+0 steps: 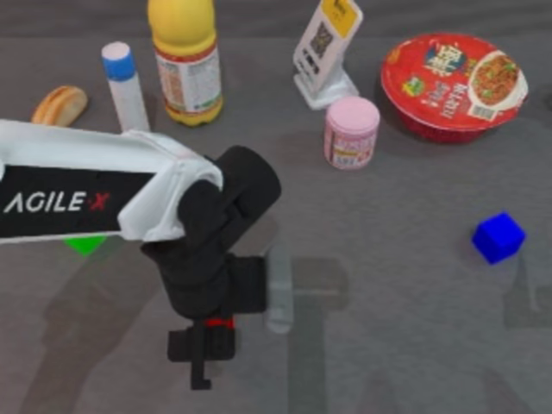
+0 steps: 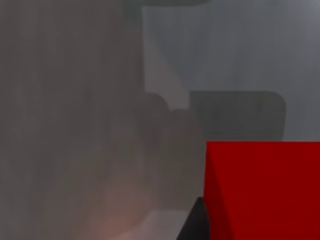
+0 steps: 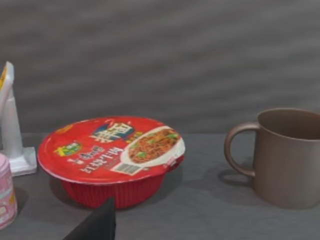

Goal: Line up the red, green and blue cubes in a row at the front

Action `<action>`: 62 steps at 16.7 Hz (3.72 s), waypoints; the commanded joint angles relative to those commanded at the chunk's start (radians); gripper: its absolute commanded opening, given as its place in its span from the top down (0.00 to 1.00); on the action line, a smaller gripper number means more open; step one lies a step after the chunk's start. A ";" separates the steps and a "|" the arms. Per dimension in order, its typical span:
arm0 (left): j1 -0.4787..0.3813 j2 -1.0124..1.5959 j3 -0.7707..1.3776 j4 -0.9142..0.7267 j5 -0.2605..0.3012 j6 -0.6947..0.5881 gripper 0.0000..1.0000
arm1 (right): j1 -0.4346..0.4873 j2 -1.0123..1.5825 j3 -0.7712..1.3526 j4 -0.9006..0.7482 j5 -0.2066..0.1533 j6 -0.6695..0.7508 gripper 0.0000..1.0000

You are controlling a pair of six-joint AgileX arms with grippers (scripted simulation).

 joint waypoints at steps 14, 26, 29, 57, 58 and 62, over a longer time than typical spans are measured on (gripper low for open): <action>0.000 0.000 0.000 0.000 0.000 0.000 0.02 | 0.000 0.000 0.000 0.000 0.000 0.000 0.00; 0.003 -0.015 0.029 -0.041 0.000 0.002 0.00 | 0.000 0.000 0.000 0.000 0.000 0.000 0.00; 0.014 -0.059 0.094 -0.158 -0.001 0.001 0.00 | 0.000 0.000 0.000 0.000 0.000 0.000 0.00; 0.591 0.192 0.501 -0.322 -0.018 -0.363 0.00 | 0.000 0.000 0.000 0.000 0.000 0.000 0.00; 0.593 0.199 0.492 -0.309 -0.018 -0.365 0.00 | 0.000 0.000 0.000 0.000 0.000 0.000 0.00; 0.595 0.259 0.416 -0.169 -0.017 -0.364 0.00 | 0.000 0.000 0.000 0.000 0.000 0.000 0.00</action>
